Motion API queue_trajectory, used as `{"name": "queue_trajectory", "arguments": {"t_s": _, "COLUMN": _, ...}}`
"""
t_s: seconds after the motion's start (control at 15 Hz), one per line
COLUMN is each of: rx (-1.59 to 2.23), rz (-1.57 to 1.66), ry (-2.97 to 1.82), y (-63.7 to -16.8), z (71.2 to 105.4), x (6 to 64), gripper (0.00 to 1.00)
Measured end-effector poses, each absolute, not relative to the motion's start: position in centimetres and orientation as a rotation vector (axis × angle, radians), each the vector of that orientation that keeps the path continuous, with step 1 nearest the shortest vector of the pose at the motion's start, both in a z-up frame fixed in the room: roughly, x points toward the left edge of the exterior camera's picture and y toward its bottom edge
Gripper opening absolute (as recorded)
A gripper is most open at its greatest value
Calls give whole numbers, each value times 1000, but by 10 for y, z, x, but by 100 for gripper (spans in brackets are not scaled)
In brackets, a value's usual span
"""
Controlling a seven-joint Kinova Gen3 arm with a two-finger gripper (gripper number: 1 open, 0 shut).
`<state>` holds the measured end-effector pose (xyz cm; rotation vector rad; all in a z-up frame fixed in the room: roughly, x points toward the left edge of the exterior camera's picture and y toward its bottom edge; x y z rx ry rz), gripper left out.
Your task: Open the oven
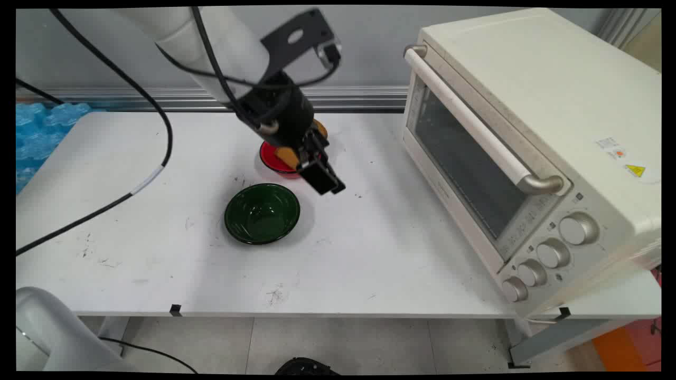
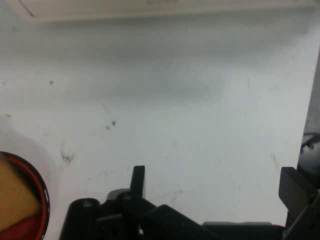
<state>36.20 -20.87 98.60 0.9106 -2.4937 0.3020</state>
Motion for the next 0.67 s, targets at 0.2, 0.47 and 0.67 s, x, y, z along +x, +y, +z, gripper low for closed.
{"name": "queue_trajectory", "arguments": {"t_s": 0.2, "rx": 956, "rz": 328, "ry": -2428, "y": -212, "z": 1004, "x": 363, "gripper": 100}}
{"name": "queue_trajectory", "arguments": {"t_s": 0.47, "rx": 962, "rz": 349, "ry": -2336, "y": -225, "z": 1027, "x": 352, "gripper": 100}}
{"name": "queue_trajectory", "arguments": {"t_s": 0.67, "rx": 956, "rz": 351, "ry": -2275, "y": -239, "z": 1039, "x": 338, "gripper": 100}}
